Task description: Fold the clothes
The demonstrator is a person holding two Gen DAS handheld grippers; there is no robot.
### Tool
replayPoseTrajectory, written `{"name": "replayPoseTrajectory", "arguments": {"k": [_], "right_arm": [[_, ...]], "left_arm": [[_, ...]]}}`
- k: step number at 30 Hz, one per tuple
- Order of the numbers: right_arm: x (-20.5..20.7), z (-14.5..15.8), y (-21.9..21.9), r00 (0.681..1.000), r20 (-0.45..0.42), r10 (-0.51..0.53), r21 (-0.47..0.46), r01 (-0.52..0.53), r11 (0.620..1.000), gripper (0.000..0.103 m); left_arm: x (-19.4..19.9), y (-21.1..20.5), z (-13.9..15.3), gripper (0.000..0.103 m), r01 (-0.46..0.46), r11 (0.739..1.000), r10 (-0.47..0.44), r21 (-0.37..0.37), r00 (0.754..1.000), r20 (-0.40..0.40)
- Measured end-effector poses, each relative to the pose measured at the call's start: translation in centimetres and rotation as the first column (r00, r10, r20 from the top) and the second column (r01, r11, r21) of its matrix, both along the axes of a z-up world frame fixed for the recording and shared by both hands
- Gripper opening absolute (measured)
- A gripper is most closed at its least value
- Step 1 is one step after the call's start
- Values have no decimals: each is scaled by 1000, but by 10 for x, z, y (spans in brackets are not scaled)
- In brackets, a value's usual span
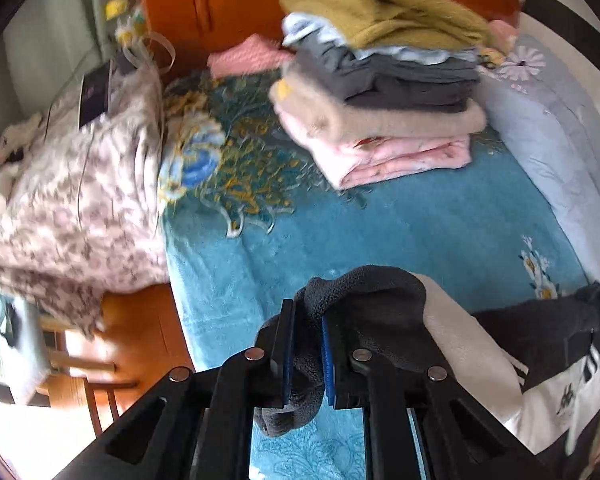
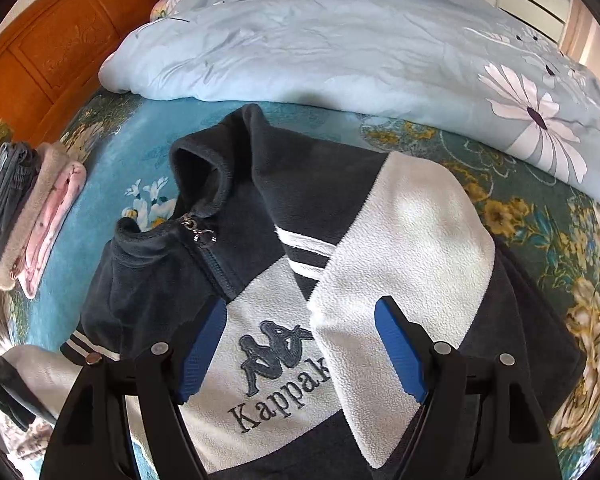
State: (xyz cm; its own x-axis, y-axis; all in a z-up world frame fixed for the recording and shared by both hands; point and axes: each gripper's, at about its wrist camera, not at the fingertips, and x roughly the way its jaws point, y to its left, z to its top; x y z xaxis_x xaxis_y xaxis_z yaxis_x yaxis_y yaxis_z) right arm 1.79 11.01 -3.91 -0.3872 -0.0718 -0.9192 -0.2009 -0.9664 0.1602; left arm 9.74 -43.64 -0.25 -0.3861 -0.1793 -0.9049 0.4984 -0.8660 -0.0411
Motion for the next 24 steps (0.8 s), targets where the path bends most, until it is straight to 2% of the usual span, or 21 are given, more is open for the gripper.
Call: {"name": "replayPoseTrajectory", "arguments": {"k": [2,5,6,7,9,11,13,15,18,21,24], "right_arm": [[1,-2,4,1000,2,-4,-15,4,1000,77],[1,-3,13,1000,-2,-6,-15,6,1000,77],[0,-3,17,1000,-2,-9,-14,9,1000,77],[-1,-3,21,1000,-4,-11,-12,11,1000,77],[-5,4,35,1000,-24,-18,12,19,1000,77],[-8,16,54,998,-57,-29,47,31,998,77],[-10,29,75,996,-85,-34,82,41,996,77],[-9,38,88,996,-86,-1,109,11,994,77],[9,34,74,981,-42,189,114,-183,976,77],[50,10,39,915,62,398,82,-402,912,77],[97,-13,16,861,117,495,86,-506,858,77]], "left_arm": [[9,-4,-19,16,-22,999,19,24,994,108],[23,-2,-45,17,-74,996,64,48,978,196],[26,-1,-46,17,-82,995,71,48,977,201],[27,0,-41,17,-79,996,68,51,981,182],[25,4,-23,26,-63,997,58,33,989,133],[21,13,6,51,-62,998,63,-20,997,53],[13,29,33,64,-39,999,38,-34,999,-33],[0,55,47,66,30,1000,-31,-10,995,-92],[-17,116,33,67,154,983,-142,97,983,-116],[-17,185,5,67,273,951,-261,147,961,-93],[-5,243,-22,67,363,915,-357,175,932,-64]]}}
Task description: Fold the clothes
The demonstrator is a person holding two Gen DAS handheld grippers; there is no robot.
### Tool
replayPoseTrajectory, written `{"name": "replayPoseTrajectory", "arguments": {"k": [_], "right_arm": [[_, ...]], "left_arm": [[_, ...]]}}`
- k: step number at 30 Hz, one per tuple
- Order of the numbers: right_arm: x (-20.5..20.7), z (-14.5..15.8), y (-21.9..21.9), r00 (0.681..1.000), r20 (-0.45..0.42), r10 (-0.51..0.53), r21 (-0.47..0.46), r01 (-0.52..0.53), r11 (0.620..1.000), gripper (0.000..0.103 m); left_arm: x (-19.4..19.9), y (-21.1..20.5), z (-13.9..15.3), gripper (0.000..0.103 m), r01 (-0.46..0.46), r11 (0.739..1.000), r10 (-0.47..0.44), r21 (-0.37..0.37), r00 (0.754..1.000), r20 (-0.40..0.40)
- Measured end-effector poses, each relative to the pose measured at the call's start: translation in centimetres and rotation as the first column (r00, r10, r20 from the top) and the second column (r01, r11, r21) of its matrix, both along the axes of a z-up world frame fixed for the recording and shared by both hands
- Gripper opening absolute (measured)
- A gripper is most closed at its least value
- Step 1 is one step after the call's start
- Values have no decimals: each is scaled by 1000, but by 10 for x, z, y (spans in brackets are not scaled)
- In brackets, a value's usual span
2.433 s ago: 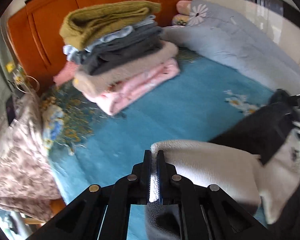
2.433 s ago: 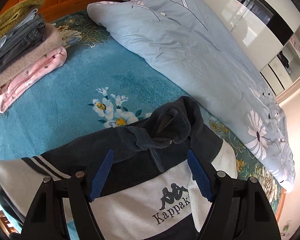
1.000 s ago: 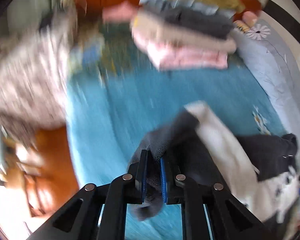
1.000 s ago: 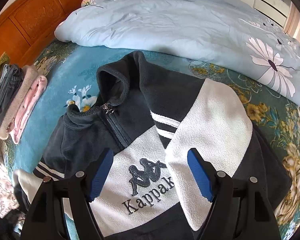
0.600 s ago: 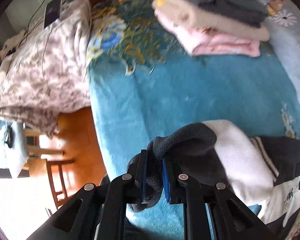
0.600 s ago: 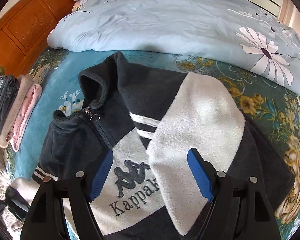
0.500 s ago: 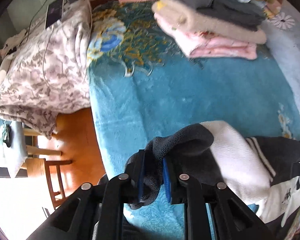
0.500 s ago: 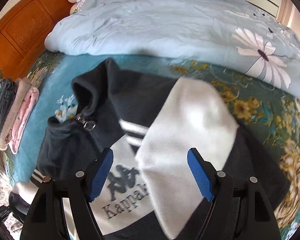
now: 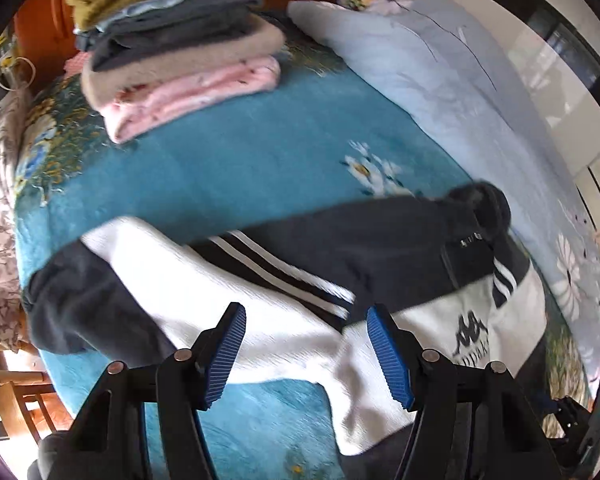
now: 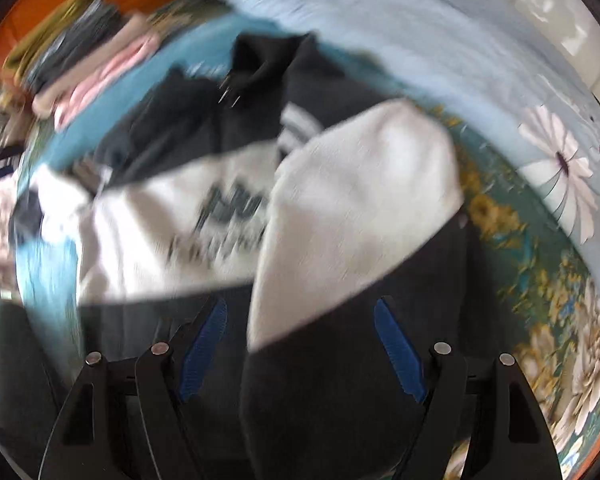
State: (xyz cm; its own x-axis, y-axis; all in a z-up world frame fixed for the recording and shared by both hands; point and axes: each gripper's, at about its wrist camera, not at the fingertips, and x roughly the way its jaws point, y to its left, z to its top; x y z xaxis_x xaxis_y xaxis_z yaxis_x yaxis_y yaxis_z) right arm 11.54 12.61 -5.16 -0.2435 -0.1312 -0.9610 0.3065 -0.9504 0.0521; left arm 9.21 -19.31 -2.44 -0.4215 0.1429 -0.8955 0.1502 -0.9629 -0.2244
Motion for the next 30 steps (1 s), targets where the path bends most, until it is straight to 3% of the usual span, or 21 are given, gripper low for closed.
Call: {"name": "replayPoseTrajectory", "arguments": {"k": [3,5,6,7,9,12,15,18,21,23,24,25,26,28,29,30], "right_arm": [[29,-27,-13,994,61,91,97,-96,991,77],[32,-35,-11,992,70,101,153,-111,982,54],[32,-36,-9,993,70,96,171,-107,979,29],[30,-35,-6,994,69,87,182,-98,978,15],[16,-22,9,998,47,40,161,-47,986,10],[-18,15,40,998,-64,3,228,11,974,6],[-67,59,80,975,-218,-46,326,117,938,6],[-123,99,117,917,-385,-110,408,276,870,6],[-175,119,143,847,-493,-200,439,441,783,6],[-198,121,161,804,-522,-286,402,527,749,18],[-203,123,169,771,-537,-343,363,578,731,45],[-206,125,176,734,-551,-397,320,626,712,65],[-202,129,176,695,-570,-439,265,661,702,66],[-196,133,168,655,-580,-484,187,686,703,66],[-195,129,156,671,-562,-483,170,665,727,66],[-194,121,138,719,-516,-466,139,607,782,66]], "left_arm": [[8,37,-12,67,88,996,-86,-31,995,45],[11,47,-13,67,120,991,-117,-62,992,45],[11,48,-11,67,120,991,-117,-64,992,38],[11,46,-10,67,111,992,-109,-63,993,34],[7,35,-6,67,84,995,-83,-58,996,32],[4,16,-5,67,30,999,-28,-41,999,38],[6,4,-6,67,-9,1000,11,-27,999,51],[6,-2,-8,67,-34,999,35,-18,997,62],[7,-3,-8,67,-41,999,42,-15,997,64],[8,-5,-7,67,-42,999,44,-20,997,61],[8,-7,-7,67,-44,999,46,-24,997,62],[8,-9,-8,67,-50,998,52,-26,996,67],[7,-11,-10,67,-60,998,61,-19,995,75],[5,-14,-15,67,-75,997,74,7,993,91],[4,-14,-17,67,-78,997,76,19,993,96],[4,-13,-18,67,-76,997,73,26,993,97]]}}
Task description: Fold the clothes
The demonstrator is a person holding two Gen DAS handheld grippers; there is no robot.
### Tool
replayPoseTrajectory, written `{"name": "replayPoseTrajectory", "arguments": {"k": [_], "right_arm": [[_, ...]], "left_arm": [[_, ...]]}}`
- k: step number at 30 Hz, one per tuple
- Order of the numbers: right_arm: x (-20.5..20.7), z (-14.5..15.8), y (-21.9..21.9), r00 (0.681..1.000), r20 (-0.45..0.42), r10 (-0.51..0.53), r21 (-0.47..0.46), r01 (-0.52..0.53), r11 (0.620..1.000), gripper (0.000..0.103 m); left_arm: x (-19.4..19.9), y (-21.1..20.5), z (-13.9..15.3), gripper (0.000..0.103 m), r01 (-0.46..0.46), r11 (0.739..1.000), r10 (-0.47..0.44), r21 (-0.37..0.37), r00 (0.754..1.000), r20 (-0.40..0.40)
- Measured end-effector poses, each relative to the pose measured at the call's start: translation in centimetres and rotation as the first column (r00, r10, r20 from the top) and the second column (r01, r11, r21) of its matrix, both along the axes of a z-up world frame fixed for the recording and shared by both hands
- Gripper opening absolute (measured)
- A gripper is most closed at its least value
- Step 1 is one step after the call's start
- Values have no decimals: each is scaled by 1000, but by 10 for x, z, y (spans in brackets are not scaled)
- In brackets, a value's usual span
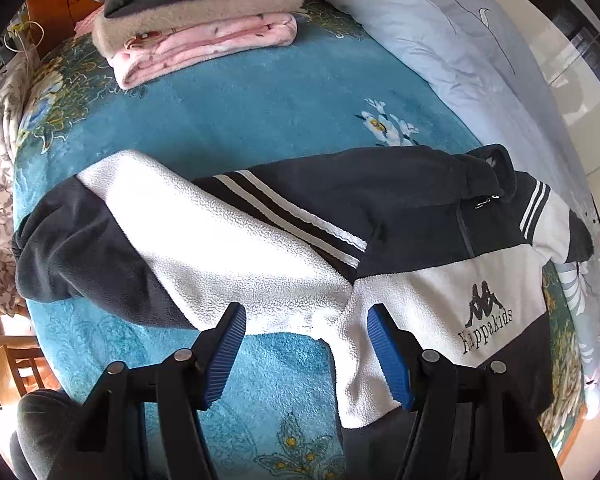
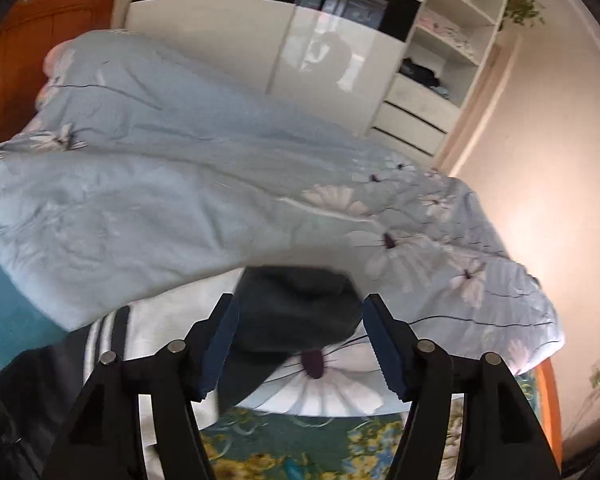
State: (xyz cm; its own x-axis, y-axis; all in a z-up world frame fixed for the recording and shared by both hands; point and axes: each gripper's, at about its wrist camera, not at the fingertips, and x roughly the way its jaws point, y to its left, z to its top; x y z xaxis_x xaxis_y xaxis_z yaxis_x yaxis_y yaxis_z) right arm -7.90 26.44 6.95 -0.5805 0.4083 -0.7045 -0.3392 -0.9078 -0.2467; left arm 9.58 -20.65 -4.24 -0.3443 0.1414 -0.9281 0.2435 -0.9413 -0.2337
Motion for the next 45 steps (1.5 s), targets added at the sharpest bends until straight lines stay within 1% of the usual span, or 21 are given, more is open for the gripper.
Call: {"name": "replayPoseTrajectory", "arguments": {"k": [2,3,5,6,10,12,14,17,18,20,22,24,26,28,33,35,36,37,39,43,45], "right_arm": [[1,-16,-36,988,45,147,-125,-140,982,66],[3,-28,-61,970,83,228,-194,-209,958,66],[6,-51,-112,911,143,387,-321,-328,889,66],[8,-61,-141,874,165,457,-355,-380,854,66],[13,-88,-236,736,224,639,-276,-581,765,66],[15,-94,-273,659,267,703,-120,-701,703,66],[18,-97,-299,579,309,755,-5,-792,610,66],[11,-98,-303,454,318,832,-130,-849,512,66],[5,-103,-301,431,339,836,-189,-840,509,66],[3,-116,-299,429,390,815,-237,-808,539,66],[3,-128,-290,450,410,793,-285,-763,580,66],[7,-135,-283,462,420,781,-342,-717,608,66],[15,-139,-281,450,435,780,-351,-713,607,66],[22,-139,-285,427,443,788,-354,-724,592,66],[25,-132,-288,404,396,825,-437,-707,556,66],[31,-132,-291,385,409,828,-424,-723,545,66],[35,-130,-292,366,423,829,-393,-750,532,66],[39,-125,-293,360,419,834,-362,-775,517,66],[42,-112,-291,377,376,846,-332,-798,503,66],[25,-121,-293,425,344,837,-449,-709,544,66],[21,-131,-300,429,347,834,-466,-693,550,66]], "left_arm": [[0,2,-2,67,8,1000,-8,11,1000,2],[0,2,-3,67,9,1000,-10,20,1000,6],[0,-1,-4,67,4,999,-4,35,1000,14],[1,-3,-4,67,-5,999,4,34,1000,15],[3,-19,-1,67,-49,998,48,32,999,12],[5,-29,2,67,-75,997,75,34,997,5],[6,-37,3,67,-100,994,100,40,995,0],[6,-45,2,67,-123,991,123,57,992,4],[6,-47,1,67,-125,990,125,60,992,5],[7,-48,1,67,-123,990,123,63,992,5],[8,-50,0,67,-121,991,121,65,993,6],[9,-54,-2,67,-128,989,127,77,992,14],[10,-58,-4,67,-140,985,139,99,990,22],[12,-61,-5,67,-146,983,145,111,989,22],[15,-72,-2,67,-161,980,161,116,987,9],[17,-75,0,67,-164,979,165,122,986,3],[18,-76,0,67,-162,980,163,119,987,-4],[19,-76,1,67,-159,980,161,117,987,-10],[19,-75,1,67,-150,981,154,124,988,-21],[17,-65,-1,67,-119,981,123,155,992,-19],[16,-60,0,67,-98,986,102,138,995,-22]]}}
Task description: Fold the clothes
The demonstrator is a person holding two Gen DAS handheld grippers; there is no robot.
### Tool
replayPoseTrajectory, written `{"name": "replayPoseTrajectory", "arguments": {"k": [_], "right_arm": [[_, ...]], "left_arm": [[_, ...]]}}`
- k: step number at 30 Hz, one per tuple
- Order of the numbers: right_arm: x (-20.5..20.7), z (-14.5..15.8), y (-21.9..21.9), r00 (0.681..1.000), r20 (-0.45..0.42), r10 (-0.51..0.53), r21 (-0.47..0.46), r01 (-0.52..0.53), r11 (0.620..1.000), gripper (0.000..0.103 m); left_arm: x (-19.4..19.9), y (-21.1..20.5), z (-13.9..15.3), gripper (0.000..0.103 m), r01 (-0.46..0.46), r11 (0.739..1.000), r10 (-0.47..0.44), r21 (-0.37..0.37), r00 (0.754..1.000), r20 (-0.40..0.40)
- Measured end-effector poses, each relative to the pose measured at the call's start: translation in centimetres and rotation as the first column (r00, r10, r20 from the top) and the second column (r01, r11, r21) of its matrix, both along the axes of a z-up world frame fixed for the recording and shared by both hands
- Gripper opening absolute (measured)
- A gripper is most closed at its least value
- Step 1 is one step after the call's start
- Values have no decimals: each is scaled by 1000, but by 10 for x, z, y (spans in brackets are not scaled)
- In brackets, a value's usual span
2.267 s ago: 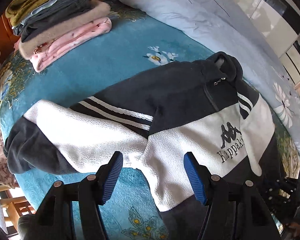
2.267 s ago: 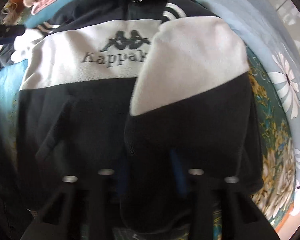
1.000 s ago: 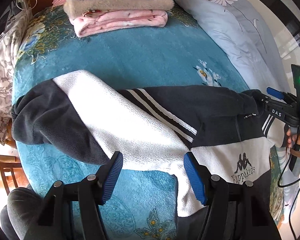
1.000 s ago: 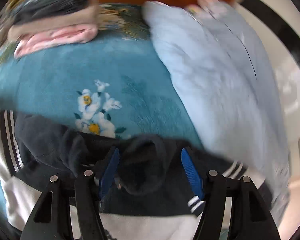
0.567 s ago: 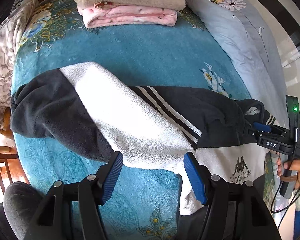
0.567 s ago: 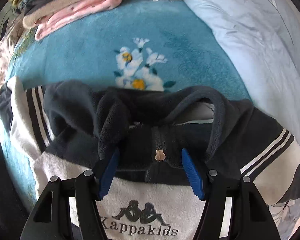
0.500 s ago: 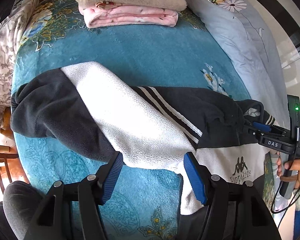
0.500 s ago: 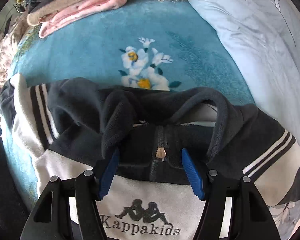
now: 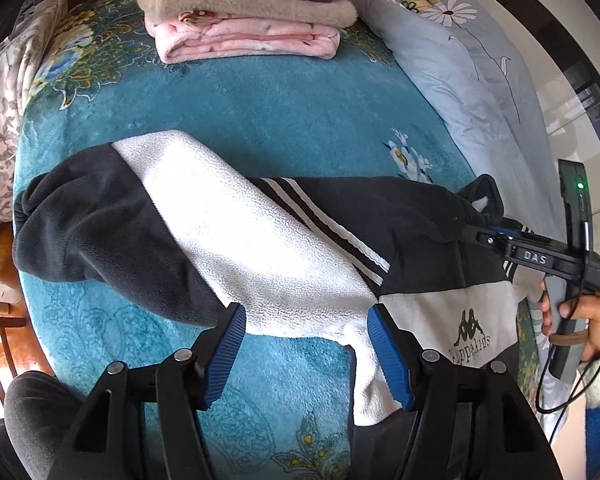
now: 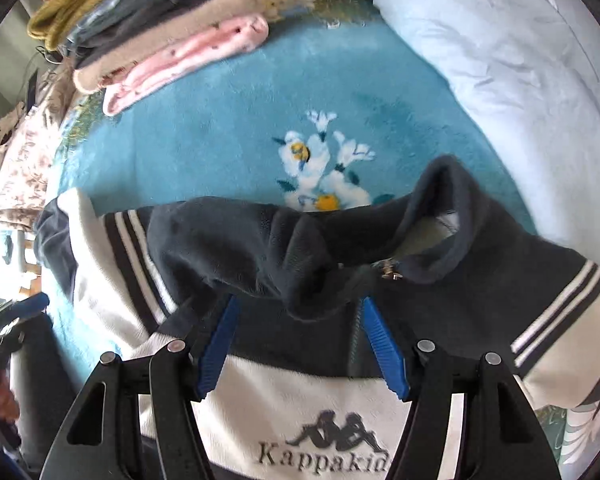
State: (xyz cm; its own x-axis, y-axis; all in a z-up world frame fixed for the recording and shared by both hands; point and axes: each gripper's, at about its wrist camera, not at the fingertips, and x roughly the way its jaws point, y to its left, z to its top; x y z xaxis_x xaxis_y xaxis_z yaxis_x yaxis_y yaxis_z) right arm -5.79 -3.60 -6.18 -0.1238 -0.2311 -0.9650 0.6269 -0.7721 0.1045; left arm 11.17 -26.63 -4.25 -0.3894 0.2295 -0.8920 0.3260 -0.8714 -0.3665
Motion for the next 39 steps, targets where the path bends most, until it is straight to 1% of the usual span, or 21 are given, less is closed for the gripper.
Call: {"name": "replayPoseTrajectory", "arguments": {"k": [2,4,6,8,10,12,13,15,17,18,21,23,25,28,30,32,34,36,37,39], "right_arm": [[1,-10,-9,1000,-14,16,26,-16,1000,66],[7,-17,-17,998,-39,54,88,-51,995,66],[17,-10,-26,991,-63,120,144,-110,983,66],[24,4,-26,983,-80,168,137,-156,978,66],[22,20,-25,978,-106,179,114,-167,979,66],[14,32,-24,977,-132,168,79,-159,984,66],[8,32,-24,980,-130,152,70,-144,987,66],[-9,18,-26,990,-84,109,70,-104,992,66],[-19,-1,-24,998,-3,67,68,-67,995,66],[-22,-12,-24,998,42,43,70,-46,996,66],[-16,-34,-17,994,112,16,72,-24,997,66],[-8,-40,-16,989,147,33,39,-39,998,66],[-6,-42,-15,984,175,36,-25,-32,999,66],[-17,-45,-14,978,206,-35,-123,61,991,66],[-29,-42,-9,971,209,-115,-213,160,964,66],[-42,-38,-5,957,210,-198,-301,256,919,66],[-54,-27,-9,954,185,-236,-370,290,883,66],[-69,-14,-20,955,157,-251,-417,294,860,66],[-77,-8,-27,957,143,-251,-424,289,858,66],[-95,-5,-45,961,132,-243,-390,276,878,66]], "left_arm": [[0,2,-1,67,10,1000,-10,-6,1000,7],[0,3,-5,67,15,1000,-15,-5,1000,16],[-1,3,-10,67,15,1000,-15,-1,999,33],[-3,4,-15,67,14,1000,-15,9,999,45],[-5,6,-15,67,17,1000,-18,11,999,41],[-7,9,-13,67,22,1000,-22,4,999,28],[-8,12,-12,67,27,1000,-27,3,999,20],[-9,15,-10,67,42,999,-42,8,999,13],[-9,15,-9,67,49,999,-50,3,999,9],[-8,15,-10,67,51,999,-51,0,999,9],[-10,13,-16,67,38,999,-38,12,999,29],[-11,15,-22,67,35,999,-36,27,998,48],[-10,19,-25,67,47,999,-49,24,997,56],[-9,25,-26,67,60,998,-62,20,996,63],[-9,26,-26,67,59,998,-60,20,996,63],[-10,24,-25,67,52,999,-53,15,997,61],[-11,21,-25,67,43,999,-44,13,997,61],[-11,19,-26,67,35,999,-36,12,997,66],[-11,18,-26,67,31,999,-32,12,997,69],[-10,15,-26,67,22,1000,-23,14,997,71]]}}
